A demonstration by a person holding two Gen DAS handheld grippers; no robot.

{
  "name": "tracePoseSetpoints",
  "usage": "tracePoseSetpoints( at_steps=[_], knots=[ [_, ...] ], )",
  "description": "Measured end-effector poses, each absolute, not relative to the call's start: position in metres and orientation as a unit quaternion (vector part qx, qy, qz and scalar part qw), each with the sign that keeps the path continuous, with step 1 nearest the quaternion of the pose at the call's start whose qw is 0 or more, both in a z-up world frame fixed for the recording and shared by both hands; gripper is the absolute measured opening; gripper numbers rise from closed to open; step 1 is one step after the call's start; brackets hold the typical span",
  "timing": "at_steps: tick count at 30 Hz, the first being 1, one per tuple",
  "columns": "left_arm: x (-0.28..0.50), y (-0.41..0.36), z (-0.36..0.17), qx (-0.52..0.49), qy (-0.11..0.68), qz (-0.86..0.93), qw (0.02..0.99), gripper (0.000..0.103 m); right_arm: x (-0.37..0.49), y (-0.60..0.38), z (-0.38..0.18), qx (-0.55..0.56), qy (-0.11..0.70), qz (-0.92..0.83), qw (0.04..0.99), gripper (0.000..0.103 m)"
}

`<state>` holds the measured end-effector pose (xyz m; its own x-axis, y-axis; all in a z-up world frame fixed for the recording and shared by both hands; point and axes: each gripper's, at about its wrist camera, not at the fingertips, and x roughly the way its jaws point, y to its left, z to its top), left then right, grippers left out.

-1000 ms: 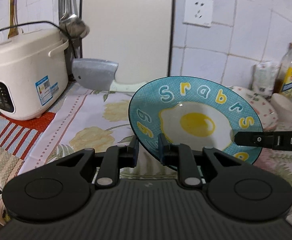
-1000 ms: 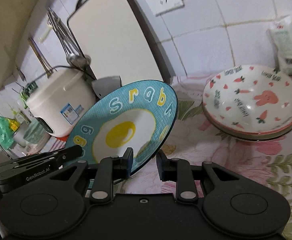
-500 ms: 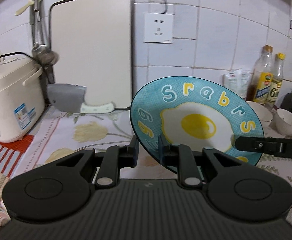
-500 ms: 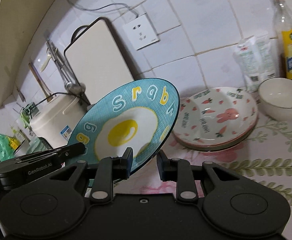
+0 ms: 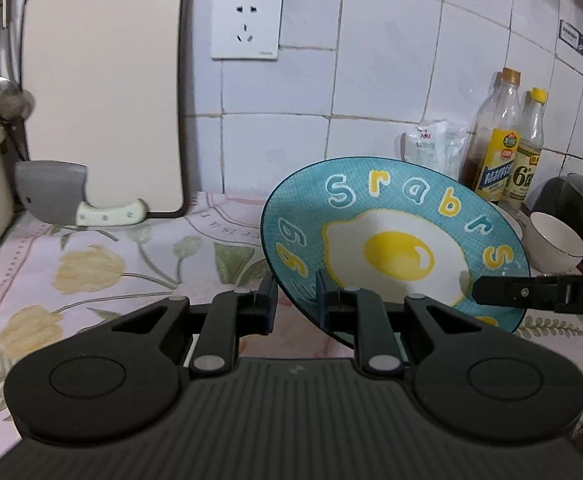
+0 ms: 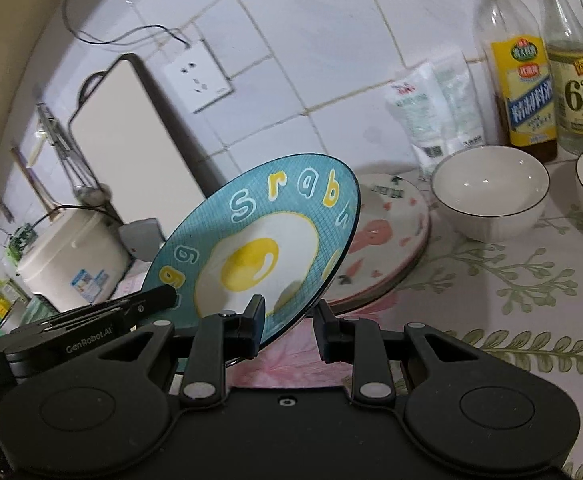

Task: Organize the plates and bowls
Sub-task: 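Lift the blue egg plate and lower it onto the bunny plate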

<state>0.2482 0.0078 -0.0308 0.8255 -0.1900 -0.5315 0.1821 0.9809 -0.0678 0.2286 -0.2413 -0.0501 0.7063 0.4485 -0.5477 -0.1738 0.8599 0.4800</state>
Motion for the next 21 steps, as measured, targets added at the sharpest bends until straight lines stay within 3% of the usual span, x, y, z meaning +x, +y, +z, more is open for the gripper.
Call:
tracePoseSetpoints(
  at_steps=[21],
  knots=[
    [0.331, -0.018, -0.073, -0.027, 0.336, -0.096, 0.937, 0.018, 0.289, -0.248, -0.074, 0.161, 0.396, 0.117, 0.896, 0.032]
  ],
)
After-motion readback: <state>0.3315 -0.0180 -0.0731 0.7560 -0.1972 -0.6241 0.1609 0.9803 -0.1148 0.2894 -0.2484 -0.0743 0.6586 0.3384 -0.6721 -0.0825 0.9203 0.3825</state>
